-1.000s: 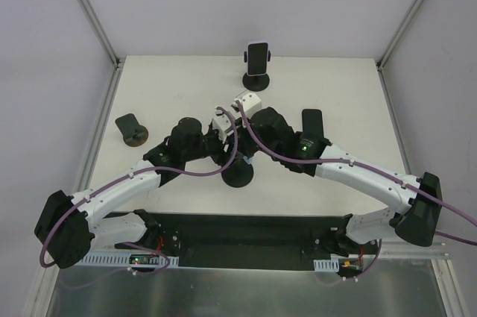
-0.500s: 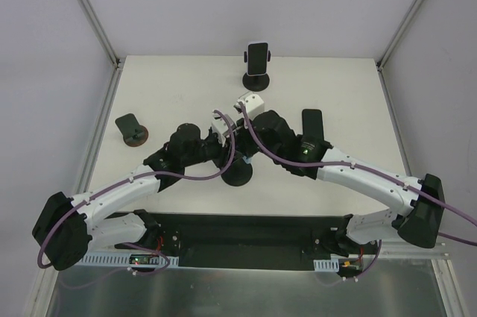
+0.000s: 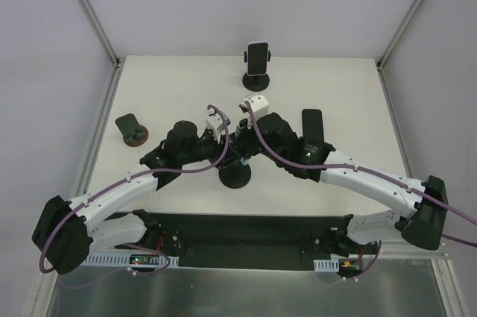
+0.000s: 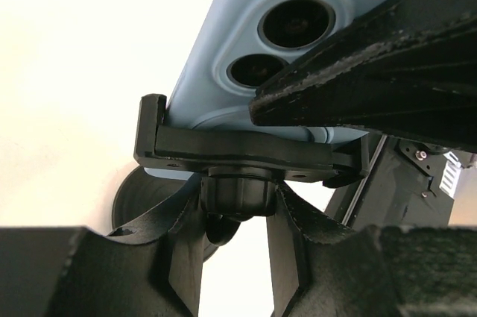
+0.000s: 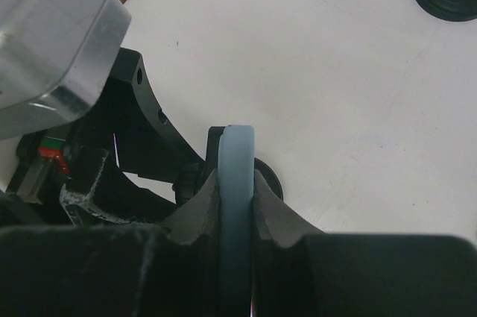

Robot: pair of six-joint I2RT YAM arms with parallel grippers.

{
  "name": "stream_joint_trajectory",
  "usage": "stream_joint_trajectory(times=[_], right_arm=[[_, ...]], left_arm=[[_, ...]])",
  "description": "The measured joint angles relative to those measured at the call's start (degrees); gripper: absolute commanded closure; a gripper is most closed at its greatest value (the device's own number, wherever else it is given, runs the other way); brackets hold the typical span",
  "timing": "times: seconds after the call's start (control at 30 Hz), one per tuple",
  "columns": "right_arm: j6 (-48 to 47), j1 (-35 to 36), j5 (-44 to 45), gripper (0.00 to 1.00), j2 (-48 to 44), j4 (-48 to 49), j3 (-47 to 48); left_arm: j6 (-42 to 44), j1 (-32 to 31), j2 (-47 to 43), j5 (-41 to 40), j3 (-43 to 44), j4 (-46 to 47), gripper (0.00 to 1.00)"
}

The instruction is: Remove the phone from the phone stand

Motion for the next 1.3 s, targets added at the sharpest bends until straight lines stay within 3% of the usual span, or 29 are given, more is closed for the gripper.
stream_joint_trajectory(times=[0.6, 1.07, 1.1, 1.3], right_arm=[[6.4, -3.9, -0.9, 0.99, -7.7, 1.8, -4.8], [3.6, -4.3, -3.8, 0.99, -3.5, 1.3, -2.5], [3.2, -4.4, -3.9, 0.99, -2.9, 1.0, -1.8], [0.8, -4.8, -4.3, 0.99, -0.9, -1.4, 1.2]], left_arm=[[-4.2, 2.5, 0.1, 4.3, 1.3, 2.0, 1.0], [-1.0, 3.1, 0.5, 6.5, 0.9, 2.2, 1.0], [0.0, 2.9, 0.5, 6.1, 0.8, 2.6, 0.99], [4.8, 0.8, 0.5, 2.8, 0.0, 5.0, 0.66]])
